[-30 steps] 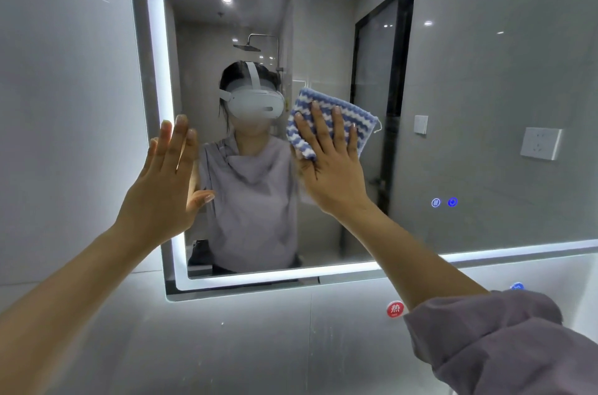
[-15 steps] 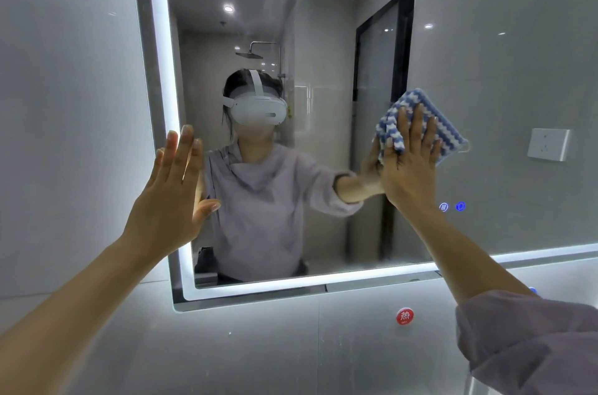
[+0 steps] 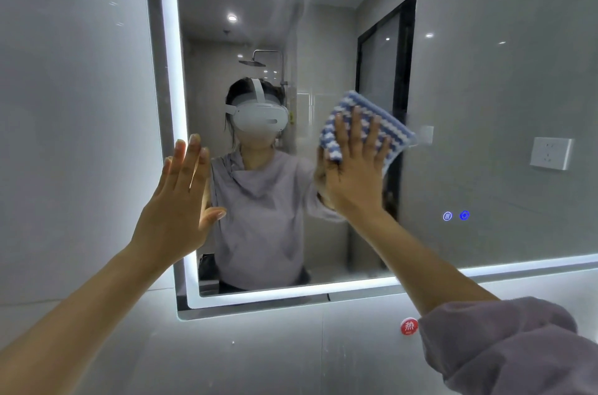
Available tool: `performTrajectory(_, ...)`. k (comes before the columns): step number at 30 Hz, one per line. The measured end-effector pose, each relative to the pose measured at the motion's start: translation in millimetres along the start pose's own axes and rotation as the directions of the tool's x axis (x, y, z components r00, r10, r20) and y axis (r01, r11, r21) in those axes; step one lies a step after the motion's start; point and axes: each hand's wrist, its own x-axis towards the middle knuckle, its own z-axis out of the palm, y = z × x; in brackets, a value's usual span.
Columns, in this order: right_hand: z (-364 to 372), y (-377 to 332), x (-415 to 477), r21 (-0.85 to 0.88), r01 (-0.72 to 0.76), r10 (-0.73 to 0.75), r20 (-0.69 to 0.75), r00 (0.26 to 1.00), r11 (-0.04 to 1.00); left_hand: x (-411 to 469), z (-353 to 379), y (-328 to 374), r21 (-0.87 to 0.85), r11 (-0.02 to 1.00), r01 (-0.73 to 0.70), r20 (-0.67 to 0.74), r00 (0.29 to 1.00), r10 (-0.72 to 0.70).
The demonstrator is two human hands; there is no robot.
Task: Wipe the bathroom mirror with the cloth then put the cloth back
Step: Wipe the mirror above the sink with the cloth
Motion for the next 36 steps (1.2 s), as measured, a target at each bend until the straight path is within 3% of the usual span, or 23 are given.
performTrajectory(7, 8.9, -76.5, 0.5, -0.049, 0.299, -0.292, 0.116, 0.949, 0.953, -2.0, 2.8, 1.5, 0.015, 1.0, -0.012, -0.014, 1.0, 0.013)
performTrajectory(17, 2.7, -71.1, 15.0, -0.044, 0.402, -0.391, 0.162, 0.906, 0.915, 0.0, 2.6, 1.0, 0.032, 0.999, -0.02, -0.017, 1.0, 0.021)
performTrajectory(23, 0.0, -26.0, 25.4, -0.073, 0.327, -0.324, 0.051, 0.945, 0.942, -0.8, 2.1, 0.7, 0.041, 0.999, -0.013, -0.005, 1.0, 0.013)
performTrajectory(29, -14.0, 34.5, 27.6, -0.078, 0.108, -0.11, -0.029, 0.993, 0.991, -0.6, 1.1, 1.2, 0.033, 0.999, -0.008, 0.004, 1.0, 0.008)
performTrajectory(36, -22.2, 28.1, 22.2, 0.006, -0.081, 0.082, -0.013, 0.997, 0.997, -0.7, 2.5, 1.1, 0.043, 0.999, -0.013, 0.002, 1.0, 0.013)
